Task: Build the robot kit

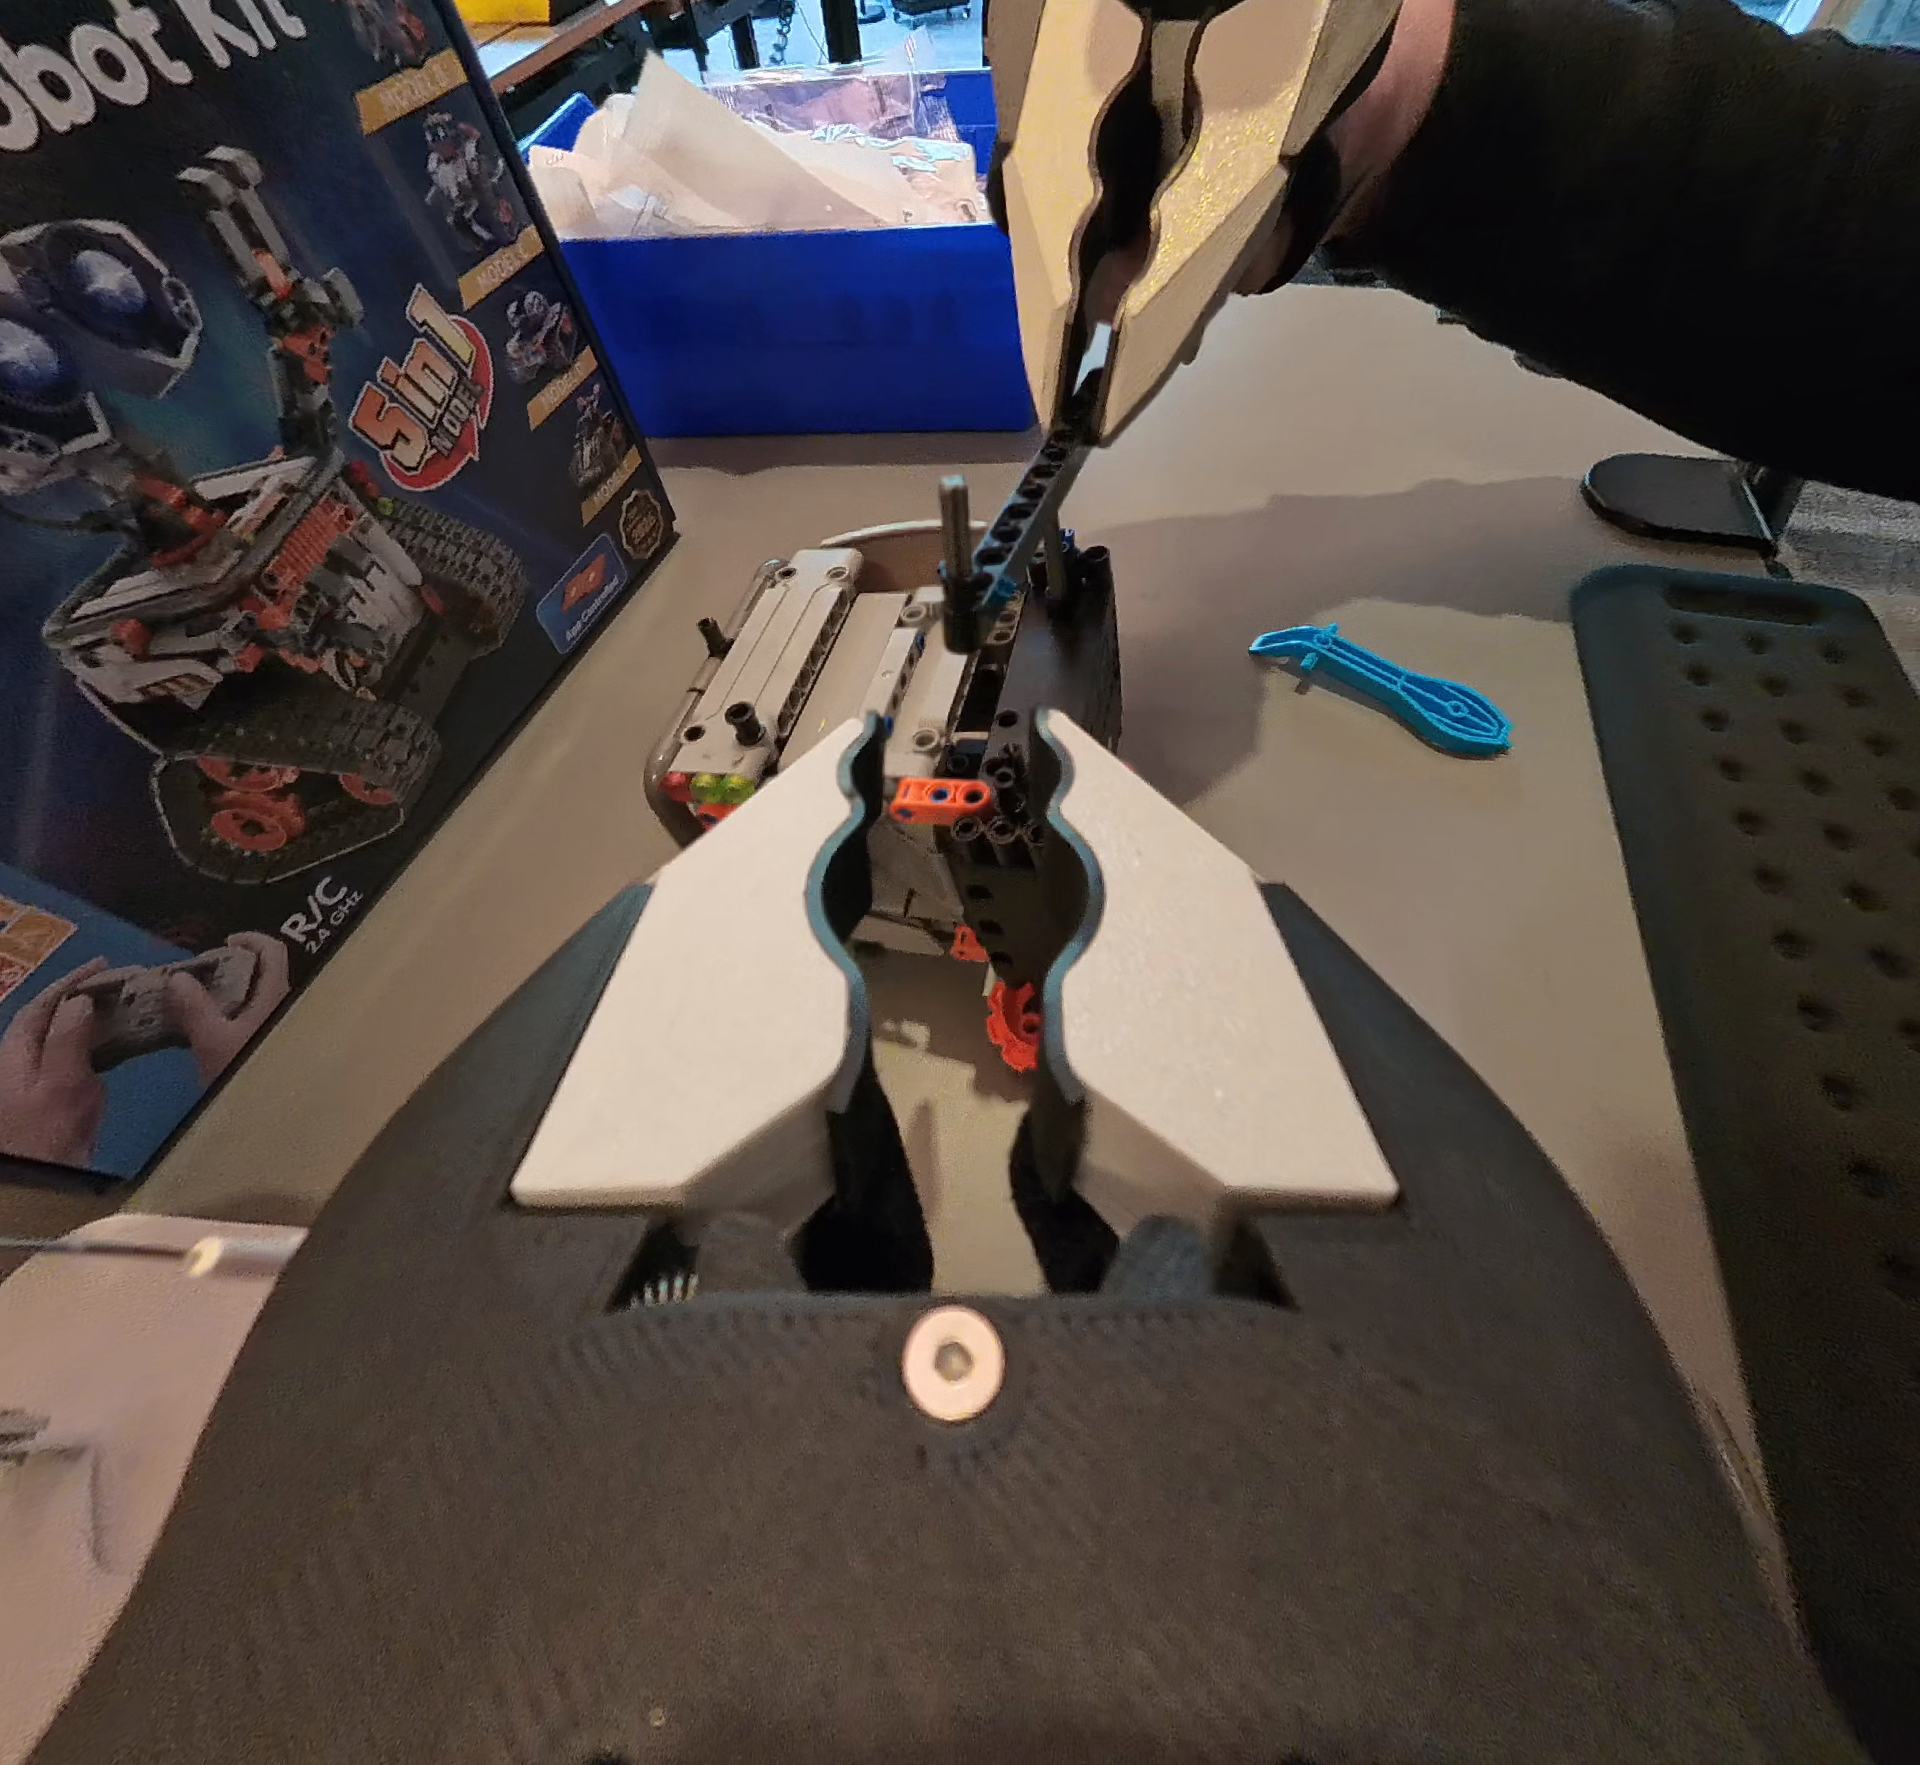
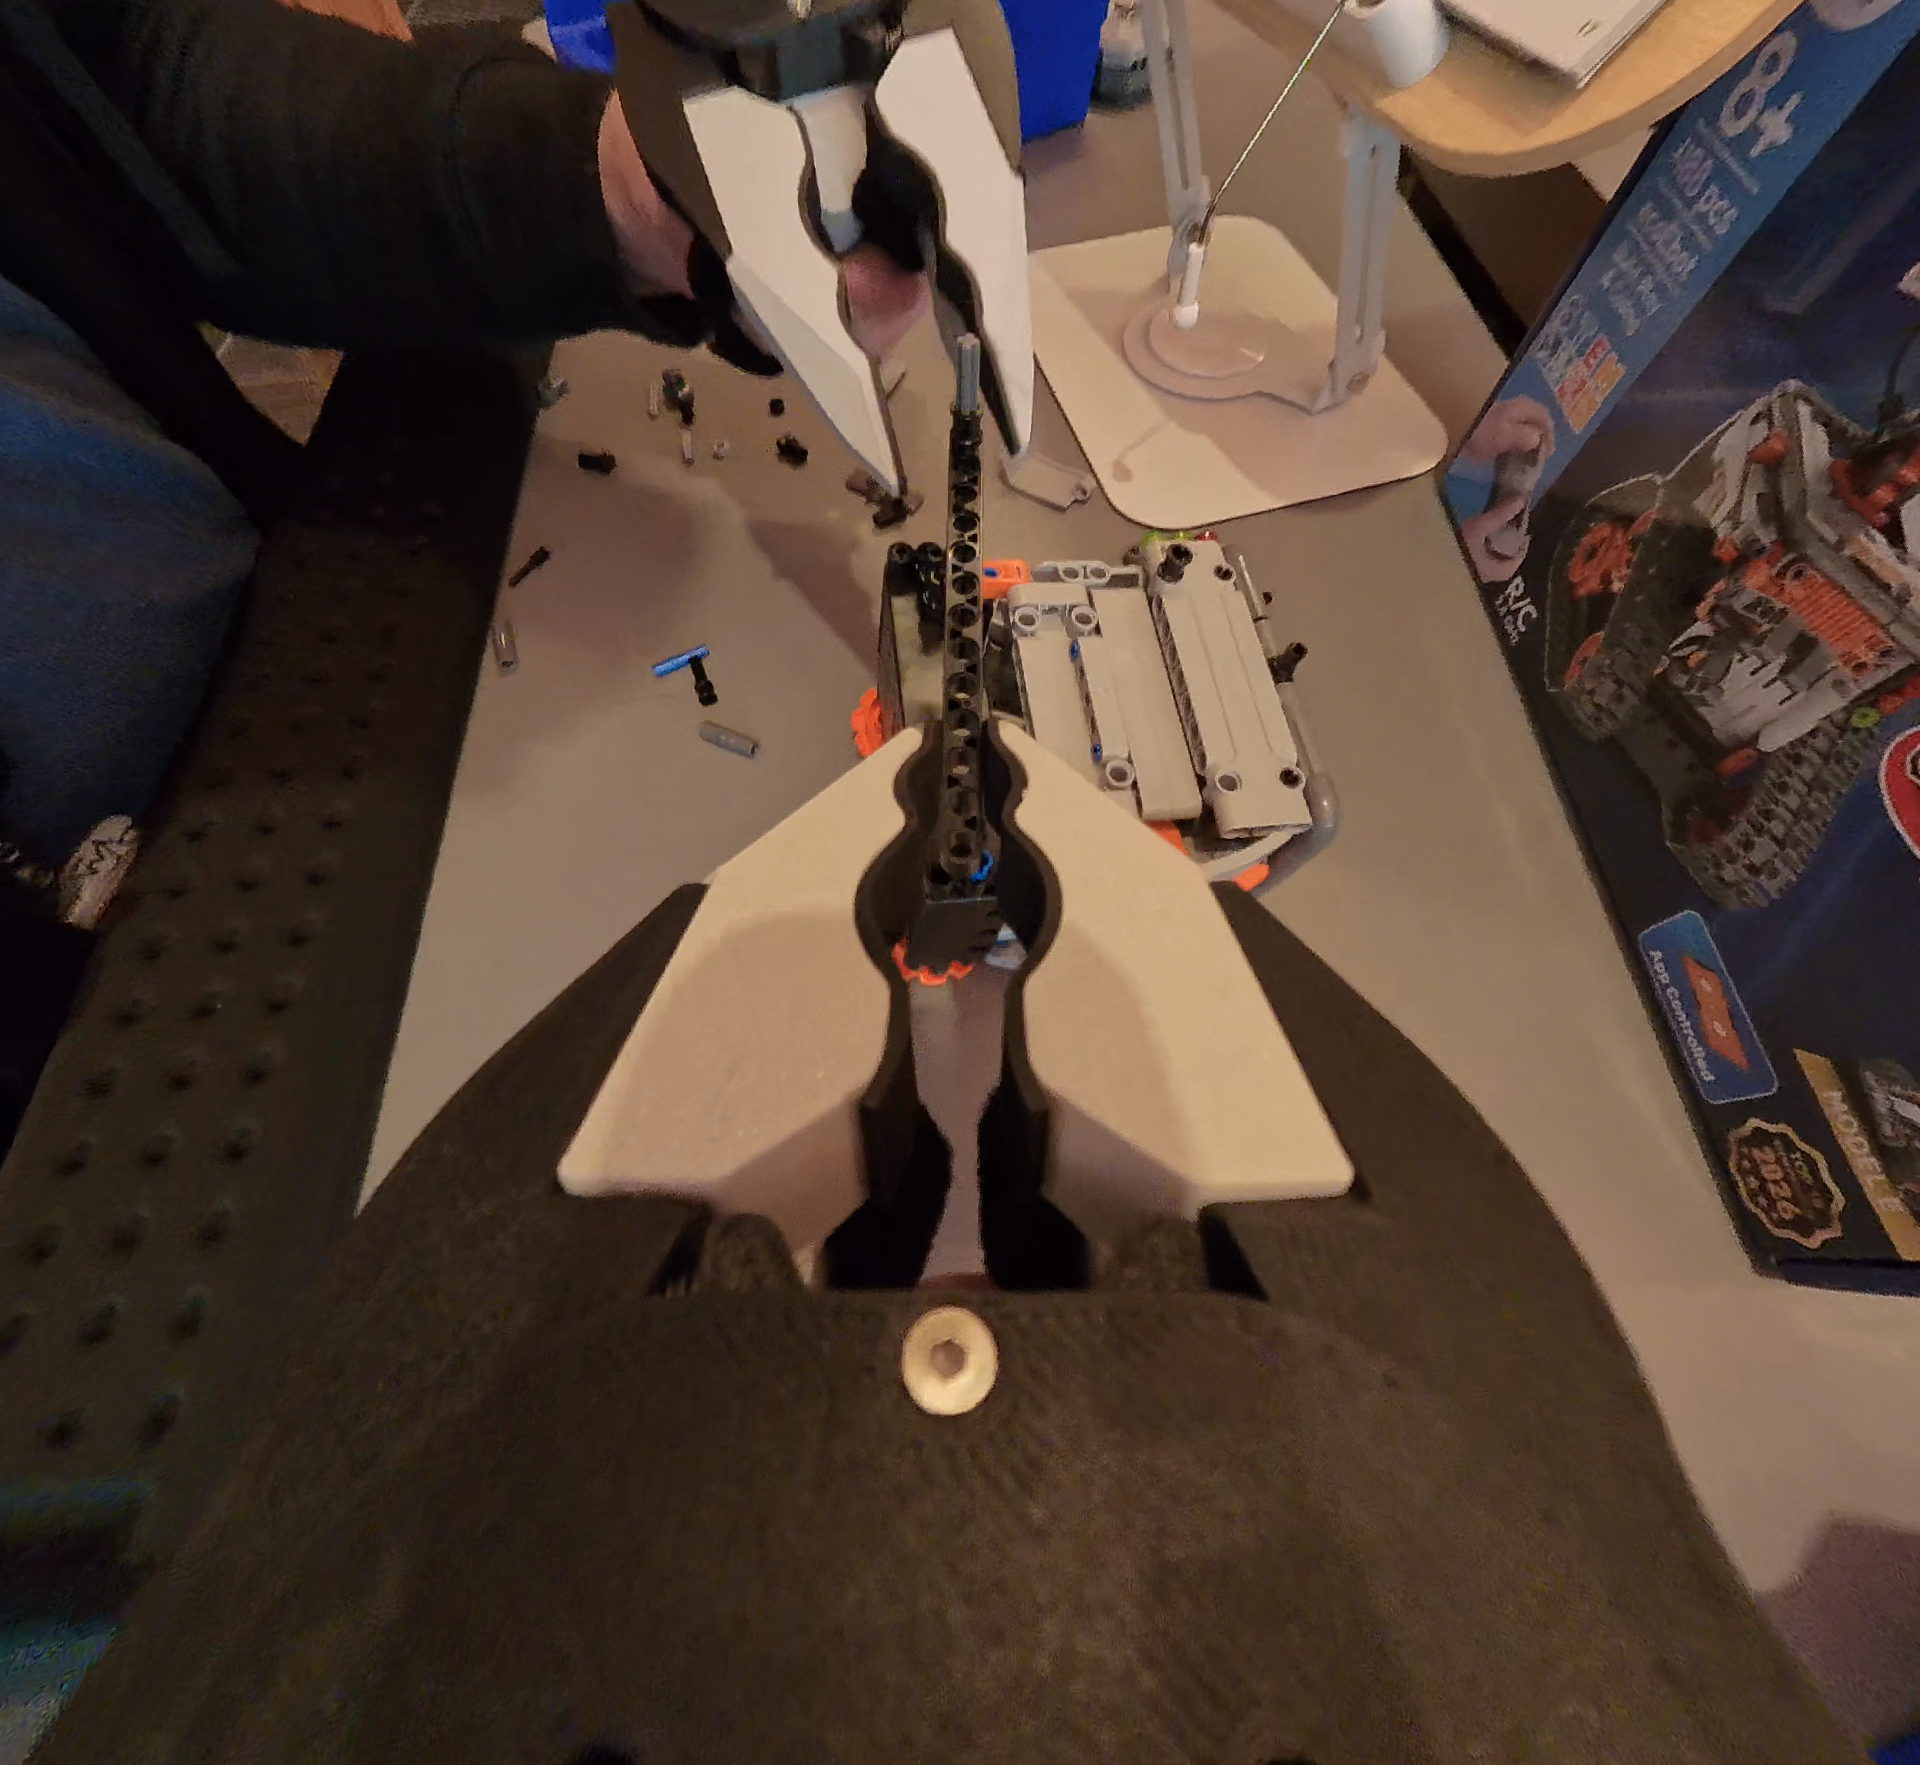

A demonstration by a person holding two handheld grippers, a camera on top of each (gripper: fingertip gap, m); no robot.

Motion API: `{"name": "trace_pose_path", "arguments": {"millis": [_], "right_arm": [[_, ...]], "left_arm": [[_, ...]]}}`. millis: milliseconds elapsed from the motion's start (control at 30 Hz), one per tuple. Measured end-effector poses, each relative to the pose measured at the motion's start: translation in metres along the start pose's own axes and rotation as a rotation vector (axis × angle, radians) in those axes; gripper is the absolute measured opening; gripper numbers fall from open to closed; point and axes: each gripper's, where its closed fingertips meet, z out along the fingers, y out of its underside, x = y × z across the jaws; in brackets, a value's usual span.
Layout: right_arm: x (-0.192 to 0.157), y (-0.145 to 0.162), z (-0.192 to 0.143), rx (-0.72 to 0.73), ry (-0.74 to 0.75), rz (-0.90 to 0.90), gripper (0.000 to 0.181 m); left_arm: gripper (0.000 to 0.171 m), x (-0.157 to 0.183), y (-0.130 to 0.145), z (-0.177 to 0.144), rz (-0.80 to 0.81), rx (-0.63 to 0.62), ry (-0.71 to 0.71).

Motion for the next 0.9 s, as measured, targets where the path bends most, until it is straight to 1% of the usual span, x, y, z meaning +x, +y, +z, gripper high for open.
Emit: {"name": "trace_pose_path", "arguments": {"millis": [67, 133, 233, 333, 433, 667, 767, 900], "right_arm": [[-0.002, 0.003, 0.003, -0.032, -0.030, -0.011, 0.004], [-0.002, 0.004, 0.007, -0.054, -0.046, -0.021, 0.004], [-0.001, 0.006, 0.012, -0.081, -0.067, -0.034, 0.004], [-0.001, 0.008, 0.016, -0.116, -0.097, -0.048, 0.004], [-0.002, 0.009, 0.019, -0.140, -0.115, -0.053, 0.004], [0.002, 0.012, 0.020, -0.176, -0.104, -0.039, 0.006], [0.003, 0.010, 0.013, -0.172, -0.087, -0.027, 0.008], [0.004, 0.007, 0.005, -0.157, -0.072, -0.023, 0.004]], "left_arm": [[0.027, -0.001, -0.001, -0.004, -0.016, 0.012, 0.007], [0.025, 0.002, -0.001, -0.005, -0.031, 0.014, 0.043], [0.015, 0.006, 0.004, -0.003, -0.047, -0.001, 0.082], [0.015, 0.006, 0.007, 0.000, -0.061, -0.003, 0.091], [0.008, 0.008, 0.008, 0.002, -0.061, -0.002, 0.101], [0.007, 0.009, 0.013, 0.006, -0.050, -0.034, 0.105], [0.007, 0.009, 0.010, 0.006, -0.058, -0.021, 0.105], [0.007, 0.010, 0.003, 0.005, -0.069, -0.009, 0.102]]}}
